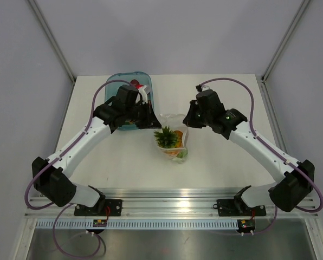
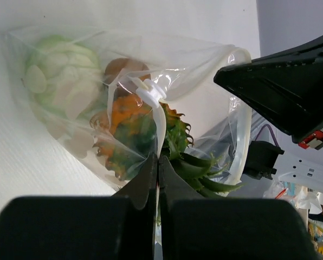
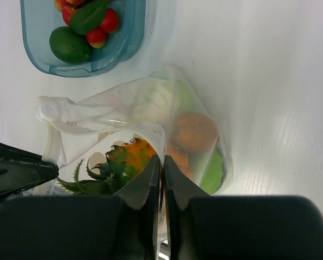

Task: Place the food in the zip-top bag and seal the zipper
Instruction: Adjust the zipper food storage bag at the center of the board, then adjust the fake fruit in the zipper food storage bag.

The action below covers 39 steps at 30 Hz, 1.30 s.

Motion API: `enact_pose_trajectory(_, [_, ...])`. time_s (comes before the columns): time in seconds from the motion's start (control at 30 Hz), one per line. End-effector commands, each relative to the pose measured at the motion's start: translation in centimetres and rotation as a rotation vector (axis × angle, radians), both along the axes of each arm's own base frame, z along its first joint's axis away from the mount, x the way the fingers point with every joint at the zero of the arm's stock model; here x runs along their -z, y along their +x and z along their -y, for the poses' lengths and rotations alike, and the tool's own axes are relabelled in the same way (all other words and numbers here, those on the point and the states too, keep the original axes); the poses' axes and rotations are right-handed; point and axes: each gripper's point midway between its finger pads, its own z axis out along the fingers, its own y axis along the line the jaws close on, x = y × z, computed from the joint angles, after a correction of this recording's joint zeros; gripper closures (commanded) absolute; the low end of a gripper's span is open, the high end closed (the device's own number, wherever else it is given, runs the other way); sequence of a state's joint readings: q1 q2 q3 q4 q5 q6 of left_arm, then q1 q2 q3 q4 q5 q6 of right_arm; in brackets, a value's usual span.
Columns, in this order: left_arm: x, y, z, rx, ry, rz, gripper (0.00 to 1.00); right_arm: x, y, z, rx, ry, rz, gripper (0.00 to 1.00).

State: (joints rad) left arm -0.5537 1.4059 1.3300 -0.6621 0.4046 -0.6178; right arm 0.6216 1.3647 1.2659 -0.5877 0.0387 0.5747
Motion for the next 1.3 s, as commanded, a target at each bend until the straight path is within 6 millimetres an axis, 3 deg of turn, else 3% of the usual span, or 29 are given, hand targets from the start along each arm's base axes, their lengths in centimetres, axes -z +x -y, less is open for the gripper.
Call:
enact_pose_trajectory(0.0, [-3.5,0.2,0.9,0.025,-0.072,0.085,1.0,-5.0,0.4,-0.1,-0.013,0.04,0.11,0.85])
enact_pose_trajectory(0.03, [-3.6,0.2,0.9,0.028,-0.074,0.084,1.0,-5.9,0.3,-0.2,-0.025,0.051,0.123,0.75])
enact_pose_trajectory(0.07, [-3.6,0.2,0.9,0.028,-0.075,0.083,1.0,-6.4,0.0,-0.1,-0.026,0.059,0.129,0.57])
enact_pose_trajectory(0.1, [-3.8,0.2,0.9,0.025,-0.081,0.086,1.0,-7.0,-0.2,0.0,-0.028,0.071,0.143,0.51])
enact_pose_trajectory(0.23, [-4.7,0.2,0.9,0.02,-0.096,0.102,1.0,-12.1,-2.5,0.6,-0.047,0.136,0.245,0.39])
enact_pose_trajectory(0.3, [-5.0,0.1,1.0,0.024,-0.103,0.104,1.0,-13.5,-3.8,0.3,-0.072,0.129,0.266,0.39])
enact_pose_trajectory(0.37, [-5.0,0.1,0.9,0.023,-0.102,0.104,1.0,-13.4,-5.5,-1.1,-0.117,0.095,0.27,0.42])
enact_pose_trajectory(0.5, [-4.9,-0.1,0.8,0.023,-0.098,0.102,1.0,-10.0,-8.2,-3.7,-0.222,0.008,0.212,0.45])
enact_pose_trajectory(0.63, [-4.8,0.0,0.8,0.023,-0.092,0.101,1.0,-5.2,-8.0,-3.5,-0.209,-0.113,0.138,0.39])
enact_pose_trajectory(0.77, [-4.6,0.0,0.9,0.025,-0.091,0.096,1.0,-2.7,-7.4,-3.8,-0.226,-0.19,0.099,0.27])
enact_pose_trajectory(0.83, [-4.7,0.0,0.9,0.026,-0.095,0.096,1.0,-2.0,-7.2,-4.6,-0.26,-0.214,0.083,0.27])
enact_pose_trajectory(0.97, [-4.8,0.0,1.1,0.034,-0.103,0.096,1.0,-1.3,-6.5,-5.4,-0.269,-0.228,0.091,0.32])
enact_pose_trajectory(1.07, [-4.9,-0.1,1.2,0.042,-0.11,0.096,1.0,-1.2,-6.0,-6.0,-0.275,-0.234,0.095,0.43])
enact_pose_trajectory(1.2, [-4.9,-0.3,1.4,0.06,-0.12,0.095,1.0,-1.1,-5.0,-6.6,-0.257,-0.241,0.123,0.73])
enact_pose_trajectory(1.23, [-4.8,-0.4,1.4,0.064,-0.121,0.091,1.0,-1.0,-4.6,-6.5,-0.247,-0.253,0.128,0.92])
enact_pose_trajectory(1.27, [-4.7,-0.4,1.4,0.066,-0.119,0.094,1.0,-0.9,-4.5,-6.5,-0.245,-0.258,0.127,0.99])
